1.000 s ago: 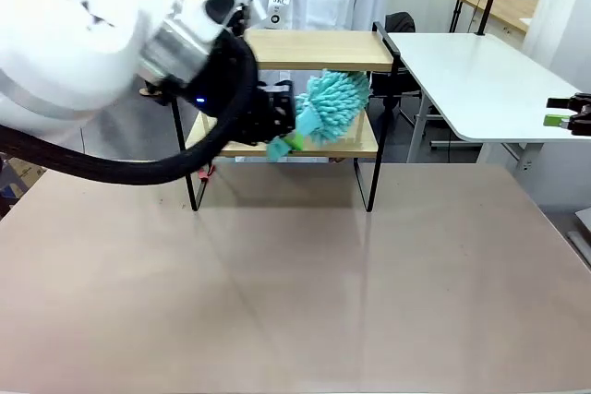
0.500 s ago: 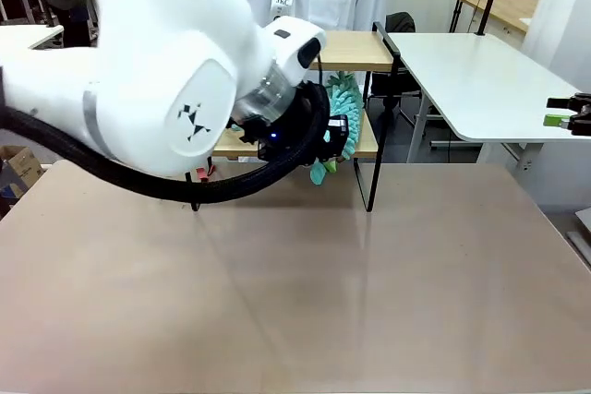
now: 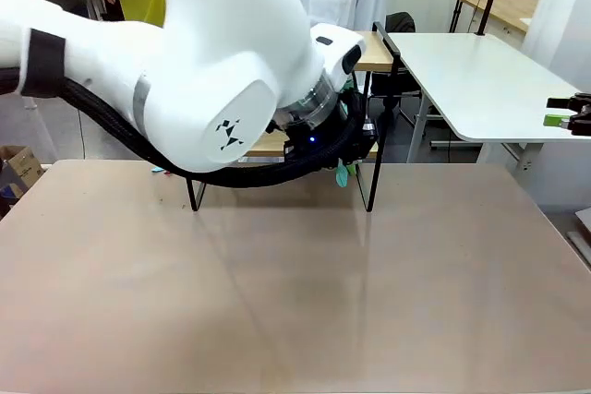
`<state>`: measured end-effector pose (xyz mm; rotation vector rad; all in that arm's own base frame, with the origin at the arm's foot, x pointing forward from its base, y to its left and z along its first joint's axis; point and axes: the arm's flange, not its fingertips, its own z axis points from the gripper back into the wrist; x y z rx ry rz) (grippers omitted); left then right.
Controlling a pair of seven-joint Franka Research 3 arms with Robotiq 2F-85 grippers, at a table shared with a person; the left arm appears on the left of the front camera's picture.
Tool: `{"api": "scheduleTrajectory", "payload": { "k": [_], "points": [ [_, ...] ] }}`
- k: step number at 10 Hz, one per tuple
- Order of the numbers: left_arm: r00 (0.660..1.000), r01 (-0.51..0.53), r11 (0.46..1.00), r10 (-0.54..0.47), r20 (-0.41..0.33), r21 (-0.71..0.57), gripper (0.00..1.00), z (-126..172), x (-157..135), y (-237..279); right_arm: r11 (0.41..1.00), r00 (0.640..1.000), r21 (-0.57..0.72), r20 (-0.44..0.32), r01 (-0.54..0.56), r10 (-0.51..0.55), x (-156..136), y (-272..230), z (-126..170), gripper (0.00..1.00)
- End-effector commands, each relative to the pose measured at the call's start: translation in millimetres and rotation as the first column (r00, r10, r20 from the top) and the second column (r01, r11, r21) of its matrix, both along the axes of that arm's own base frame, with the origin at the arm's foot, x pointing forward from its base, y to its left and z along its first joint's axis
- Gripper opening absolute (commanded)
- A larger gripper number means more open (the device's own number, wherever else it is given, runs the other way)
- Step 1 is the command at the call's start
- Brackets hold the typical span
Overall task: Clean the shelf.
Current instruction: Clean the specific section of the Shelf indicated by the human with the Duster.
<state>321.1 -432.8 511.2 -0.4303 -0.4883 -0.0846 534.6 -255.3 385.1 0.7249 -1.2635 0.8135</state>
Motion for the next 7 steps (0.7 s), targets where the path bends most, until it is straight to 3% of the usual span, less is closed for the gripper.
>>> {"api": "scheduleTrajectory", "payload": {
  "k": [1,5,7],
  "points": [
    [0.999,-0.051,0.998,0.05,0.016,0.023,0.13,-1.9,4.5,-27.4,1.0,1.0,-0.005,0.003,0.002,-0.002,1.0,1.7,2.1,1.0],
    [0.999,-0.028,0.997,0.031,-0.029,0.07,0.13,-24.9,3.6,-45.7,1.0,1.0,-0.005,0.003,0.002,-0.002,1.0,1.7,2.1,1.0],
    [1.0,-0.017,0.997,0.017,0.0,0.069,0.13,-17.9,-5.9,-20.8,1.0,1.0,-0.005,0.003,0.002,-0.002,1.0,1.7,2.1,1.0]
  ]
}}
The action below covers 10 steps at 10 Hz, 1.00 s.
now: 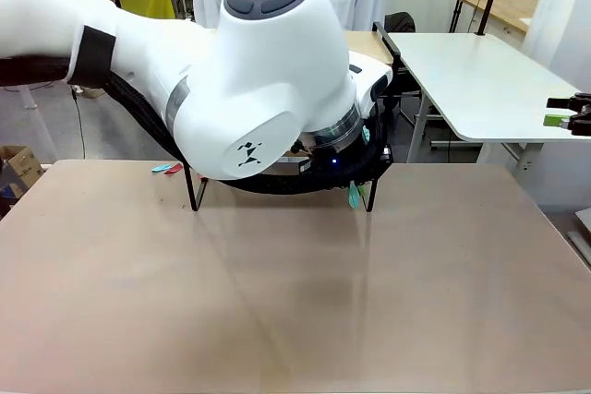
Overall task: Clean the shelf.
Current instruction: Clean the specific section of the Shelf indicated by the human with the Duster.
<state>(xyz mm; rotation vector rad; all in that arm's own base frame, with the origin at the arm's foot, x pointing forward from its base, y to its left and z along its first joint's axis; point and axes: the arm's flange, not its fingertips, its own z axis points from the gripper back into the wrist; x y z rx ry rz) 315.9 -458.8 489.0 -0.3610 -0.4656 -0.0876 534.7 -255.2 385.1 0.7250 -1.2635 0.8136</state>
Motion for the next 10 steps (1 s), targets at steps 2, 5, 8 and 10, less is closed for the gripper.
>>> {"api": "scheduleTrajectory", "payload": {
  "k": [2,5,8,10],
  "points": [
    [1.0,0.0,1.0,0.0,0.0,0.0,0.13,0.0,0.0,0.0,1.0,1.0,-0.005,0.003,0.002,-0.002,1.0,1.6,2.1,1.0],
    [1.0,-0.005,0.992,0.005,-0.002,0.126,0.13,-5.7,5.2,13.2,1.0,1.0,-0.005,0.003,0.002,-0.002,1.0,1.6,2.1,1.0],
    [0.998,-0.042,0.987,0.049,-0.04,0.157,0.13,-5.7,10.6,46.8,1.0,1.0,-0.005,0.003,0.002,-0.002,1.0,1.6,2.1,1.0],
    [0.995,-0.066,0.981,0.079,-0.066,0.185,0.13,-7.4,15.1,69.0,1.0,1.0,-0.005,0.003,0.002,-0.002,1.0,1.6,2.1,1.0]
  ]
}}
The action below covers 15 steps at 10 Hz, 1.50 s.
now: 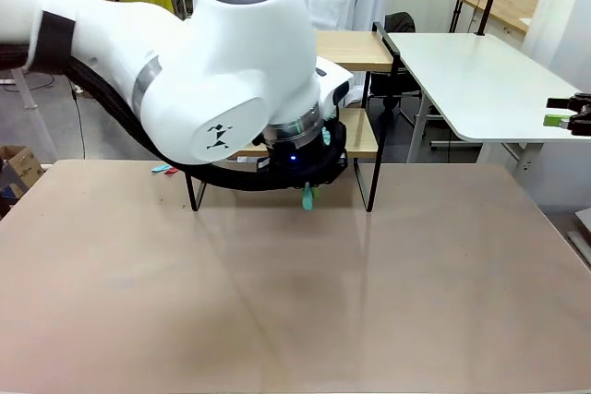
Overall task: Clean the shelf.
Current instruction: Clean the specific section of the Shelf indicated by the human with the Duster.
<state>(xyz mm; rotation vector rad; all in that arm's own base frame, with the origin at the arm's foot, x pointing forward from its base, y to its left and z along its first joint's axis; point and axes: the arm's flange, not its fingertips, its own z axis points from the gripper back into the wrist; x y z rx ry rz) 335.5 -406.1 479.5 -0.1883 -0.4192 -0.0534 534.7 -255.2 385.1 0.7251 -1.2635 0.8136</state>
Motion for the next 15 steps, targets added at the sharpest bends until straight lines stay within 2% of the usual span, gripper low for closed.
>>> {"api": "scheduleTrajectory", "payload": {
  "k": [1,4,6,9,10,11,12,13,15],
  "points": [
    [0.999,-0.022,0.999,0.023,-0.029,0.049,0.13,3.5,-2.8,27.3,1.0,1.0,-0.005,0.003,0.002,-0.002,1.0,1.6,2.1,1.0],
    [0.996,-0.051,0.986,0.063,-0.065,0.161,0.13,11.0,4.0,63.8,1.0,1.0,-0.005,0.003,0.002,-0.002,1.0,1.6,2.1,1.0],
    [0.988,-0.112,0.956,0.136,-0.072,0.271,0.13,13.5,5.1,97.7,1.0,1.0,-0.005,0.003,0.002,-0.002,1.0,1.6,2.1,1.0],
    [0.968,-0.237,0.852,0.248,0.038,0.467,0.13,24.7,-3.3,131.7,1.0,1.0,-0.005,0.003,0.002,-0.002,1.0,1.6,2.1,1.0],
    [0.955,-0.292,0.803,0.274,0.113,0.519,0.13,31.4,-9.4,134.3,1.0,1.0,-0.005,0.003,0.002,-0.002,1.0,1.6,2.1,1.0],
    [0.944,-0.329,0.796,0.278,0.177,0.507,0.13,39.1,-17.7,131.1,1.0,1.0,-0.005,0.003,0.002,-0.002,1.0,1.6,2.1,1.0],
    [0.938,-0.342,0.812,0.259,0.233,0.473,0.13,47.8,-25.7,123.9,1.0,1.0,-0.005,0.003,0.002,-0.002,1.0,1.6,2.1,1.0],
    [0.975,-0.219,0.852,0.206,0.081,0.475,0.13,33.7,-10.4,128.0,1.0,1.0,-0.005,0.003,0.002,-0.002,1.0,1.6,2.1,1.0],
    [0.975,-0.219,0.852,0.206,0.081,0.475,0.13,33.7,-10.4,128.0,1.0,1.0,-0.005,0.003,0.002,-0.002,1.0,1.6,2.1,1.0]
  ]
}}
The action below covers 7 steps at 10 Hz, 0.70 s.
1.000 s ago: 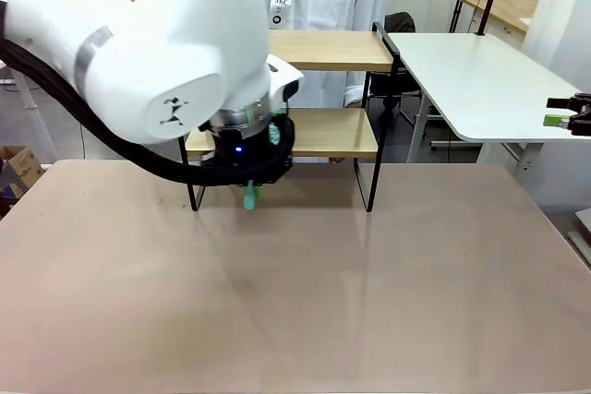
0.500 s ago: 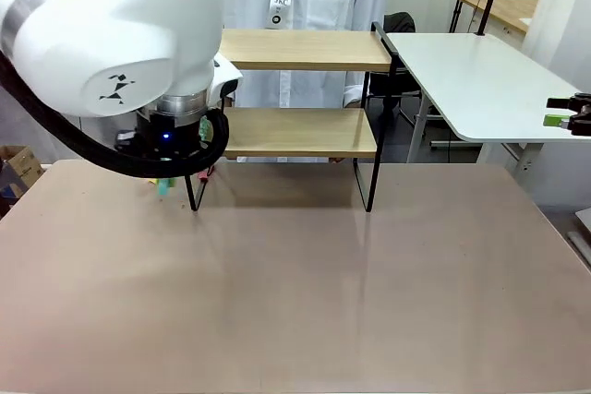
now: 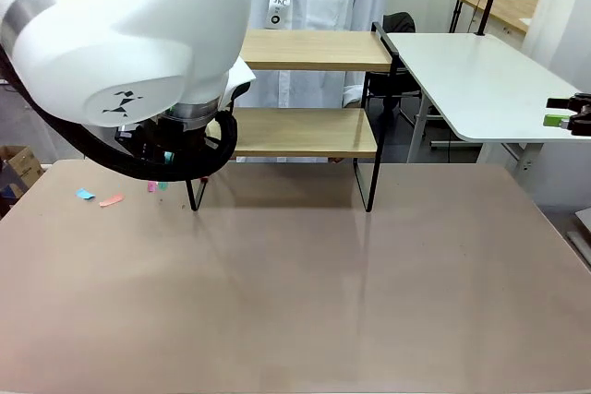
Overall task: Clean the shelf.
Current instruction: Clean the specific section of the Shelf indicated by the human with the Duster.
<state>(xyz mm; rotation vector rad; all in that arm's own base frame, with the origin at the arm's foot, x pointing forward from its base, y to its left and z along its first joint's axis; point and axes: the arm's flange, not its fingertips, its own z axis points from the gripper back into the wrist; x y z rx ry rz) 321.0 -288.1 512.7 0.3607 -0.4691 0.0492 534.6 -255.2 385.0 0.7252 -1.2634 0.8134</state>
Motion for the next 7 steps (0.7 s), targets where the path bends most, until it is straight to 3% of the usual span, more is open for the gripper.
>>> {"api": "scheduleTrajectory", "payload": {
  "k": [1,3,4,7],
  "points": [
    [1.0,-0.014,1.0,0.013,-0.027,-0.009,0.13,0.6,4.2,10.0,1.0,1.0,-0.005,0.003,0.002,-0.002,1.0,1.6,2.2,1.0],
    [1.0,-0.002,1.0,0.002,-0.013,-0.002,0.13,-3.3,3.3,1.4,1.0,1.0,-0.005,0.003,0.002,-0.002,1.0,1.6,2.2,1.0],
    [0.994,0.109,0.994,-0.109,0.0,-0.026,0.13,0.6,1.7,6.4,1.0,1.0,-0.005,0.003,0.002,-0.002,1.0,1.6,2.2,1.0],
    [0.951,0.308,0.95,-0.308,0.0,-0.055,0.13,6.8,-9.3,37.0,1.0,1.0,-0.005,0.003,0.002,-0.002,1.0,1.6,2.2,1.0]
  ]
}}
